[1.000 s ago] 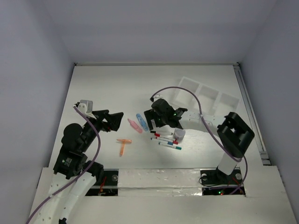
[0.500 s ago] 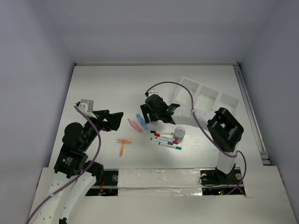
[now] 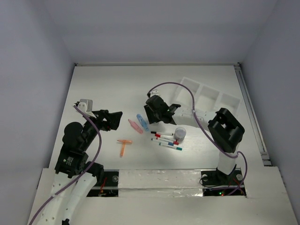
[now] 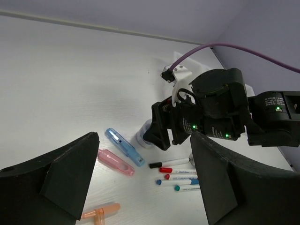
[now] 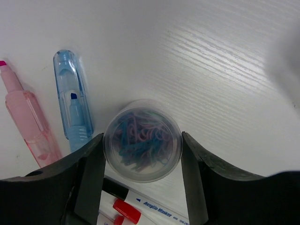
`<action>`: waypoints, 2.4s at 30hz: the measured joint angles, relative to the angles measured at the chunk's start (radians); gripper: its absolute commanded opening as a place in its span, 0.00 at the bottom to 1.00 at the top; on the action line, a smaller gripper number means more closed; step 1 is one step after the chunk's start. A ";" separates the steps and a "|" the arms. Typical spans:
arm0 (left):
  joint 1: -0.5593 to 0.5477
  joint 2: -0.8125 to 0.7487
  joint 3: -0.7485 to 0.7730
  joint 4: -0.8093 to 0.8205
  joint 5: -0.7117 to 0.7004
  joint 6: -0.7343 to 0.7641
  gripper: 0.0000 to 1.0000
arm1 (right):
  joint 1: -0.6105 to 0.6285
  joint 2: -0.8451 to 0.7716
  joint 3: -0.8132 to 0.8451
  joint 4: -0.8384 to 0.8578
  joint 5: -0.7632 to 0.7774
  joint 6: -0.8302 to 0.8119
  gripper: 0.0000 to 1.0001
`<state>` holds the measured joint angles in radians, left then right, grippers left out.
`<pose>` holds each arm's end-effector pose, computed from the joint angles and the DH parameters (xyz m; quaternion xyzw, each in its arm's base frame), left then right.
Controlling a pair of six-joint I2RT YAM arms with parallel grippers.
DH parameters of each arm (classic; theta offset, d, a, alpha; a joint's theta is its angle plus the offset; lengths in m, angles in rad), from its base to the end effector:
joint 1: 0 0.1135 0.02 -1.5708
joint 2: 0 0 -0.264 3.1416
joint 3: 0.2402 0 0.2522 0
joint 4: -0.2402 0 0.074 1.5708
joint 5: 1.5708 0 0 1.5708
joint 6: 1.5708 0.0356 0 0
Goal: Sort the stationery into containers
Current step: Pick up the stationery from the center of the board, then place the stationery in the storage box, then pick up the stationery from the center of the board.
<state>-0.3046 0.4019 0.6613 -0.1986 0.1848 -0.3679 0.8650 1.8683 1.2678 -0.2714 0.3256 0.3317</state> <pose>0.1003 -0.0384 0.3442 0.0456 0.6841 -0.2990 0.6637 0.2699 0.2991 0.1945 -0.1908 0.9090 0.0645 0.3649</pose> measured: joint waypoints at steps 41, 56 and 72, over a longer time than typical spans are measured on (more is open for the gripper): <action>0.005 0.023 -0.001 0.000 0.011 0.004 0.73 | -0.561 0.019 0.212 -0.038 -0.046 -0.127 0.61; -0.029 0.173 0.000 0.016 0.055 0.006 0.80 | -0.564 -0.046 0.200 -0.037 -0.087 -0.129 0.89; -0.933 1.017 0.221 0.234 -0.527 -0.030 0.68 | -0.564 -0.968 -0.251 0.005 -0.211 -0.015 0.95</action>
<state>-1.2381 1.4189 0.8825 0.0353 -0.3424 -0.3981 0.3008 0.9005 1.0164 -0.2665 0.1150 0.3164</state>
